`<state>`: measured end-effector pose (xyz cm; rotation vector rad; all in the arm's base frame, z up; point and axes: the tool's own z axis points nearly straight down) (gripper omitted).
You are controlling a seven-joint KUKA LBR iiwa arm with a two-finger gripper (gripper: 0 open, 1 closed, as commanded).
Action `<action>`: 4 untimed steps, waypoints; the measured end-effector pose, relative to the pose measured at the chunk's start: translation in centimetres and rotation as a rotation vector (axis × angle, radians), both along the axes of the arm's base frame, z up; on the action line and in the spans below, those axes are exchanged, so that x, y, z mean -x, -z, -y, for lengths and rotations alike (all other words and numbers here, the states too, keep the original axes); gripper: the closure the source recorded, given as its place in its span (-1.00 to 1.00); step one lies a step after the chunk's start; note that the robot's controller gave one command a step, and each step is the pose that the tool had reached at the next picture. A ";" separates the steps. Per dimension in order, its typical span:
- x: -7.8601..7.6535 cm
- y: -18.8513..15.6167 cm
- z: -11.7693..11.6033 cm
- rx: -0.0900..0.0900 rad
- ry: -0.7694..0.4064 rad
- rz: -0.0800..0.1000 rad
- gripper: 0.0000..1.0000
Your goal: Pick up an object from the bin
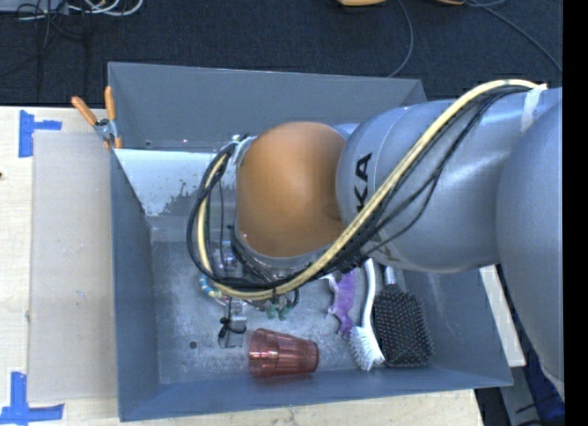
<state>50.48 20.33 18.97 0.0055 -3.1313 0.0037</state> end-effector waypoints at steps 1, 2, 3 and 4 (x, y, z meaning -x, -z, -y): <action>-0.2 -0.5 0.1 -0.002 0.004 0.008 -1.00; -0.2 4.6 3.9 -0.003 -0.008 0.007 -1.00; 0.2 7.9 5.9 0.002 0.092 -0.001 -1.00; -0.9 8.5 8.8 -0.003 0.096 0.005 -1.00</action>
Offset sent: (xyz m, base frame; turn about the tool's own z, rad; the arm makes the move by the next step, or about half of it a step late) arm 0.0005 -0.0629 -0.0752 -0.0086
